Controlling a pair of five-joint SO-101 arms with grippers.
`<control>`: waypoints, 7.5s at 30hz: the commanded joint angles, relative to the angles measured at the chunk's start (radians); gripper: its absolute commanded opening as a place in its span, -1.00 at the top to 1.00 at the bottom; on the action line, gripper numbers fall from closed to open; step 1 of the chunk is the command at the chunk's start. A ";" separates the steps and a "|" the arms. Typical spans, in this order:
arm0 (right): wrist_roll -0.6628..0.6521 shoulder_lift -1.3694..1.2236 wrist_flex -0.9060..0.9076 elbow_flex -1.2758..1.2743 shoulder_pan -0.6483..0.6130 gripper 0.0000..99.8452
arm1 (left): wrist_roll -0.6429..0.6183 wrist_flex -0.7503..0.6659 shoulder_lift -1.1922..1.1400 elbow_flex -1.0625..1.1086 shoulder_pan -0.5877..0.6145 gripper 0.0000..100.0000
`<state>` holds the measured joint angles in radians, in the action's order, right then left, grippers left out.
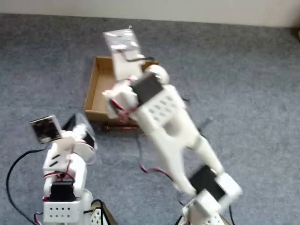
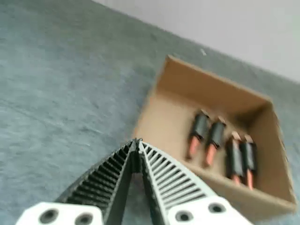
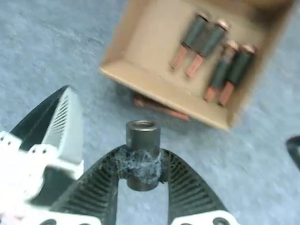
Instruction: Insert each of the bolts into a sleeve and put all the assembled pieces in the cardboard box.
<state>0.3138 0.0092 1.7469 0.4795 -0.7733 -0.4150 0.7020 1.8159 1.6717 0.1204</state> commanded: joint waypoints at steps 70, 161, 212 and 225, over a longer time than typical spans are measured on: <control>0.089 0.865 -1.242 -1.724 0.656 0.99 | -0.586 0.224 -1.874 -1.115 -0.257 0.55; -0.258 1.778 -1.041 -2.018 0.280 0.99 | -0.218 -0.063 0.021 -0.216 -0.340 0.99; -0.517 1.825 -1.216 -2.057 -0.025 0.99 | -0.123 -0.064 -0.002 -0.332 -0.521 0.99; -0.512 1.825 -1.221 -2.058 -0.024 0.99 | 0.048 0.103 -0.001 -0.340 -0.584 0.92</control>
<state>-0.1926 1.8167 0.5577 -1.5934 -0.7871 -0.4104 0.7434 1.8144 1.3464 -0.4028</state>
